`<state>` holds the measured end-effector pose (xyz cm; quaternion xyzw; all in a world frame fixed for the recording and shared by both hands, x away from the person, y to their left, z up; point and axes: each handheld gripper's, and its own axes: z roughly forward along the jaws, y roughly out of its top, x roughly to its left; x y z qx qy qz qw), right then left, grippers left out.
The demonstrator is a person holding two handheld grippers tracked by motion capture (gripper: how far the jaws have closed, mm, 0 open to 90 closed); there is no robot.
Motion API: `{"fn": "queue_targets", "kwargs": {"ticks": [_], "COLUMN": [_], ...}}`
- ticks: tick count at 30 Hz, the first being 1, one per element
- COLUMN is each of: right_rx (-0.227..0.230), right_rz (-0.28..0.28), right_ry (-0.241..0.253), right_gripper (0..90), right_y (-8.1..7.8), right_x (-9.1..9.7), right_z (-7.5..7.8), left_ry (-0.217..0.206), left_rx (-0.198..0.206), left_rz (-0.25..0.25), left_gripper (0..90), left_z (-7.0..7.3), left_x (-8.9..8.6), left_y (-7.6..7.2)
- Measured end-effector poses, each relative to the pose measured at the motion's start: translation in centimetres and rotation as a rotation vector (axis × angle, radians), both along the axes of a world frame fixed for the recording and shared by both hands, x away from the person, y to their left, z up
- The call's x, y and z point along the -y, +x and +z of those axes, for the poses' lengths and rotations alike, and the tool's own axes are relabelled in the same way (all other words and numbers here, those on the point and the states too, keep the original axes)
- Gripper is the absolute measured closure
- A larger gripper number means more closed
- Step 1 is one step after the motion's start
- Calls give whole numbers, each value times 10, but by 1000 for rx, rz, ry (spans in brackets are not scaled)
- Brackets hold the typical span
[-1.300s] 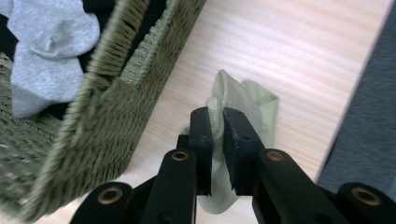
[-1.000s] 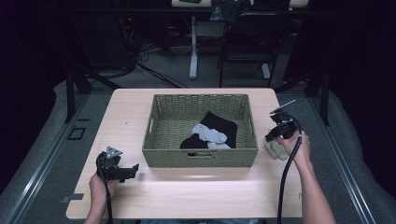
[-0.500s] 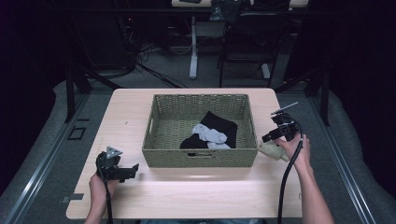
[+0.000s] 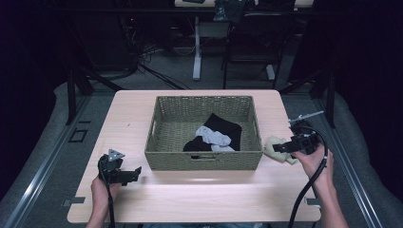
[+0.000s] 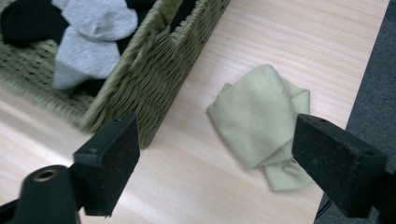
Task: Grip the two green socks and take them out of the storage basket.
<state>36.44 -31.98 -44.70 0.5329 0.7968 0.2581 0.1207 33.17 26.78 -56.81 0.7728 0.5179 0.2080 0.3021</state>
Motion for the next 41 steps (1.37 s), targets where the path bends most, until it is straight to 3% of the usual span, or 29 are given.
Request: {"fn": "queue_targets", "kwargs": {"ticks": [5,13,23,30,41], "right_rx": [25,41,13,-7,-11], "right_rz": [1,-1,9,-4,5], "right_ry": [-5,2,-22,-10,-35], "right_gripper": [105,66,34,28,24], "right_y": [-20,-41,-60,-66,-65], "right_x": [3,4,1,5,9], "right_z": [-2,-18,-38,-48,-56], "left_ry": [0,0,1,2,9], "left_rx": [-2,-1,0,0,-3], "left_rz": [2,2,-3,-7,-6], "left_gripper": [2,2,2,1,2], "left_z": [0,0,0,0,0], "left_x": [-1,0,0,1,1], "left_y": [0,0,1,1,1]}}
